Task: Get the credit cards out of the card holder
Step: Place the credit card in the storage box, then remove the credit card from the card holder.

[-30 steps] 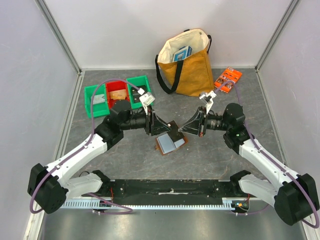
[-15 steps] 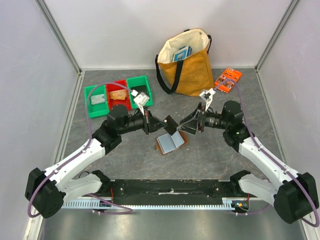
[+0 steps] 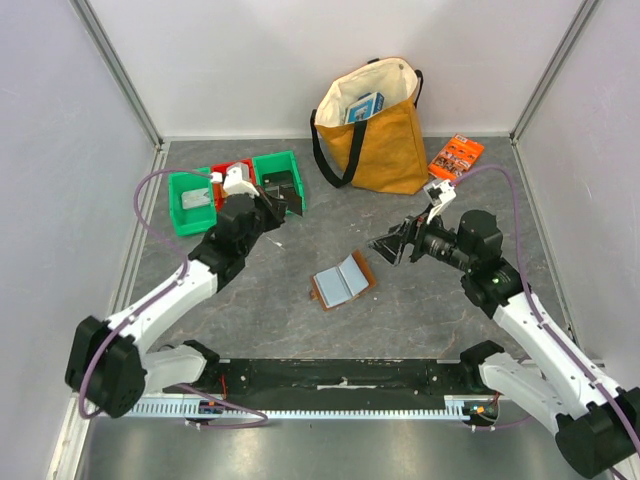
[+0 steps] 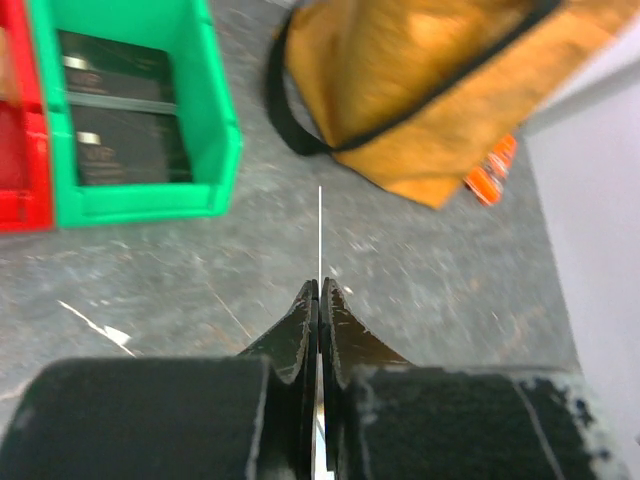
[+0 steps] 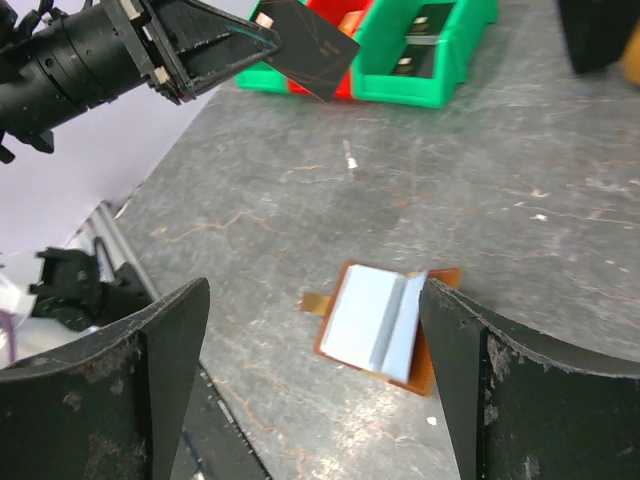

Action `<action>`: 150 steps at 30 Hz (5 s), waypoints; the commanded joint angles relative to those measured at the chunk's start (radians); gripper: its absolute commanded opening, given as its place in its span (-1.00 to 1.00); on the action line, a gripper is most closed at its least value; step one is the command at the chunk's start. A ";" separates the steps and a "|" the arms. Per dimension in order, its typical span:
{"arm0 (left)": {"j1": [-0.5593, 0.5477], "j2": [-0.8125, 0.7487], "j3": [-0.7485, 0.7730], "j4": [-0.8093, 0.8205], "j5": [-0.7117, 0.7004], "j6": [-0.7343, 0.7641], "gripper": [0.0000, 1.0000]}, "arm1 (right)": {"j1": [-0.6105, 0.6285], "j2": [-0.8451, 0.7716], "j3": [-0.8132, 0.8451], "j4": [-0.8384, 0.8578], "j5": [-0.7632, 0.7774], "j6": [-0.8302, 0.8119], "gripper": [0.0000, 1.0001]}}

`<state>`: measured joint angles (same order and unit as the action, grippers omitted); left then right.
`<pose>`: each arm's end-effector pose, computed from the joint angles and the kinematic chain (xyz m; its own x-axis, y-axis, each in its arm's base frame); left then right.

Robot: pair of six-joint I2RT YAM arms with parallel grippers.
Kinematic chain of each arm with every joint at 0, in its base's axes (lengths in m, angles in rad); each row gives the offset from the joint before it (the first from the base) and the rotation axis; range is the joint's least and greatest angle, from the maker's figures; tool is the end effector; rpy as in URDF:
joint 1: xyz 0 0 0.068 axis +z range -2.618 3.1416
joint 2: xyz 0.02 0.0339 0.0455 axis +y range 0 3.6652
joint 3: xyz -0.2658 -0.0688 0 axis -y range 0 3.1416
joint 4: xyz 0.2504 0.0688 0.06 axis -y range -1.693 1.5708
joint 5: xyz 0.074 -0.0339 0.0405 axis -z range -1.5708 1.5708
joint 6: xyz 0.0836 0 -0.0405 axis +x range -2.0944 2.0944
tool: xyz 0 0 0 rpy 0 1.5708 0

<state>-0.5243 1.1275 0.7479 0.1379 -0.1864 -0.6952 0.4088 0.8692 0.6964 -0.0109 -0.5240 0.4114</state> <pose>0.2782 -0.1430 0.2792 -0.3744 -0.5106 -0.7740 0.1254 0.7992 -0.5879 0.2122 0.1375 0.3058 -0.4718 0.1730 -0.8646 -0.6622 0.5780 0.4769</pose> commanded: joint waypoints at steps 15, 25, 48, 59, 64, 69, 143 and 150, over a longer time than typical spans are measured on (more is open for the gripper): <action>0.175 0.661 0.470 0.114 -0.242 -0.003 -0.96 | 0.139 -0.019 -0.005 -0.106 0.294 -0.152 0.85; 0.187 0.925 0.738 0.020 -0.193 -0.021 -0.97 | 0.145 -0.024 -0.008 -0.127 0.309 -0.164 0.85; 0.207 0.792 0.854 -0.329 -0.164 0.161 0.45 | 0.145 0.043 0.029 -0.254 0.257 -0.181 0.86; 0.077 0.459 0.667 -0.541 0.056 0.218 0.48 | 0.150 0.186 0.080 -0.253 0.162 -0.218 0.93; -0.080 0.333 0.481 -0.544 0.154 0.209 0.47 | 0.191 0.258 0.087 -0.219 0.177 -0.226 0.93; -0.170 0.256 0.294 -0.523 0.182 0.158 0.46 | 0.275 0.341 0.112 -0.195 0.246 -0.238 0.82; -0.187 0.140 -0.110 -0.462 0.292 0.034 -0.96 | 0.556 0.597 0.140 -0.156 1.011 -0.163 0.21; -0.189 0.130 -0.113 -0.455 0.297 0.022 -0.96 | 0.574 0.521 0.140 -0.021 0.710 -0.230 0.32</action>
<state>-0.7113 1.2881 0.6342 -0.3206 0.0891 -0.6506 0.9688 1.4242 0.7998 -0.1303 0.3584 0.2256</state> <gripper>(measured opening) 0.109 0.657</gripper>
